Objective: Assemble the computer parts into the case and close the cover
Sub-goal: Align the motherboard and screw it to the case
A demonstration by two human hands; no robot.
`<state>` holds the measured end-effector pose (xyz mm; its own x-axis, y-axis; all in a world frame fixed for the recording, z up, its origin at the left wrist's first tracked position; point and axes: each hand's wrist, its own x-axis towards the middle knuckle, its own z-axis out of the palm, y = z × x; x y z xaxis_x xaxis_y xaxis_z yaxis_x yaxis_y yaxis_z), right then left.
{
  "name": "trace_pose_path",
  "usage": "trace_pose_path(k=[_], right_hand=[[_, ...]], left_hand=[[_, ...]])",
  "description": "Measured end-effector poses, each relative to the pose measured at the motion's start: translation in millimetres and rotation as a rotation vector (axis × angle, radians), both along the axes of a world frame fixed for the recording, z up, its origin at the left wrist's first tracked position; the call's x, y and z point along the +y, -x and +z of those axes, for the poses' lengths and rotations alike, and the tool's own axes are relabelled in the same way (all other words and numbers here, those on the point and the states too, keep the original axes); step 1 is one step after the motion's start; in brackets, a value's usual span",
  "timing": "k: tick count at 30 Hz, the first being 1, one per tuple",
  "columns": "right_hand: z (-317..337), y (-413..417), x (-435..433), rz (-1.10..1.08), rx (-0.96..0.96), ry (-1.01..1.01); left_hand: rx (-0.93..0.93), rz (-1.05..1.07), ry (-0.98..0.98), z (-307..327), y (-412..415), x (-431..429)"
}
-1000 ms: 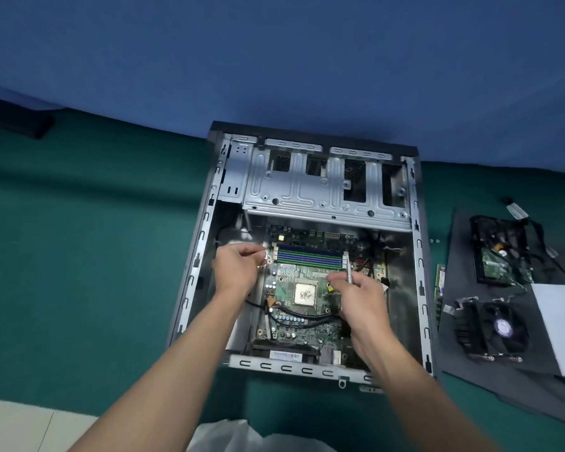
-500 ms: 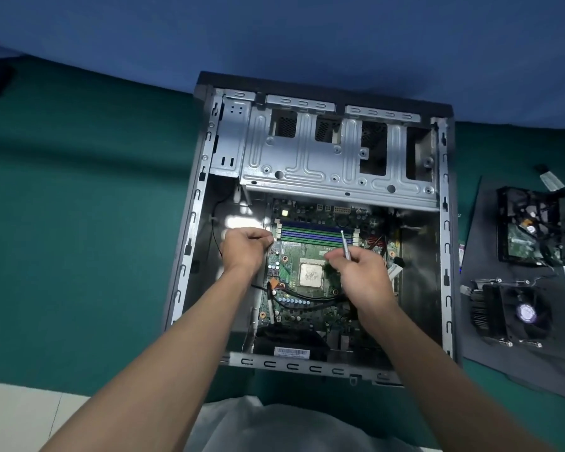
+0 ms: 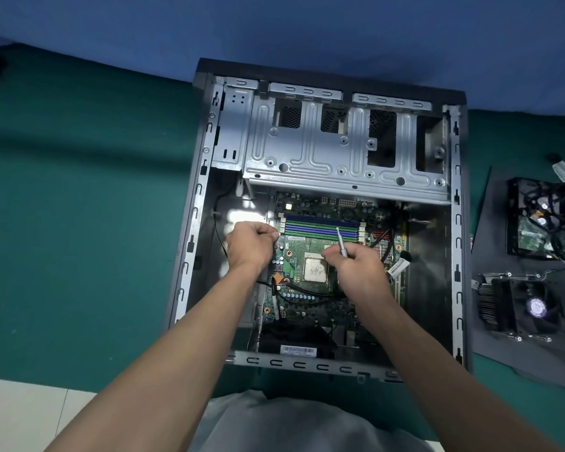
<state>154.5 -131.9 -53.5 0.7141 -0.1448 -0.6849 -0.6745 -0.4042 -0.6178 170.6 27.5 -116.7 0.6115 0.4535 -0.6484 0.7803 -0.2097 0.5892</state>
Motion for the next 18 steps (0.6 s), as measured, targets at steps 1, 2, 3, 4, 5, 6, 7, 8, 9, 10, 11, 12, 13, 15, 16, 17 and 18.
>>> trace_pose_path(k=[1, 2, 3, 4, 5, 6, 7, 8, 9, 10, 11, 12, 13, 15, 16, 17, 18], right_hand=[[-1, 0, 0, 0.002, 0.005, 0.000], [-1, 1, 0, 0.006, 0.010, 0.004], [-1, 1, 0, 0.014, 0.014, 0.007], [-1, 1, 0, 0.022, 0.015, 0.008], [-1, 2, 0, 0.026, 0.009, 0.008], [0, 2, 0, 0.030, 0.000, 0.014], [-1, 3, 0, 0.034, -0.005, 0.028], [-1, 4, -1, 0.037, -0.005, 0.037], [-2, 5, -1, 0.041, -0.003, 0.038], [-3, 6, -2, 0.048, 0.002, 0.037], [-4, 6, -3, 0.061, 0.010, 0.040], [-5, 6, -4, 0.086, 0.016, 0.054], [-7, 5, -5, 0.129, 0.016, 0.086], [-13, 5, -7, 0.282, 0.000, 0.195], [-16, 5, -7, 0.380, -0.004, 0.259], [-19, 5, -7, 0.467, -0.002, 0.320], [-21, 5, -7, 0.532, 0.006, 0.371]], left_hand=[[0.004, -0.008, -0.014, -1, 0, 0], [0.010, -0.017, -0.029, -1, 0, -1], [0.017, -0.028, -0.045, -1, 0, -1], [0.024, -0.041, -0.061, -2, 1, -1], [0.030, -0.059, -0.074, -2, 1, -2], [0.033, -0.078, -0.083, -2, 2, -2], [0.035, -0.097, -0.091, -2, 2, -2], [0.035, -0.112, -0.101, -1, 2, -2], [0.037, -0.122, -0.114, -1, 1, -2], [0.041, -0.129, -0.128, -1, 0, -2], [0.045, -0.137, -0.146, -1, -1, -2], [0.048, -0.146, -0.165, -1, -1, -2], [0.049, -0.156, -0.183, -1, -1, -3], [0.039, -0.170, -0.199, 0, 0, -3], [0.028, -0.181, -0.200, -1, 0, -2], [0.017, -0.199, -0.203, -1, 1, -2], [0.008, -0.220, -0.208, -2, 2, -1]])
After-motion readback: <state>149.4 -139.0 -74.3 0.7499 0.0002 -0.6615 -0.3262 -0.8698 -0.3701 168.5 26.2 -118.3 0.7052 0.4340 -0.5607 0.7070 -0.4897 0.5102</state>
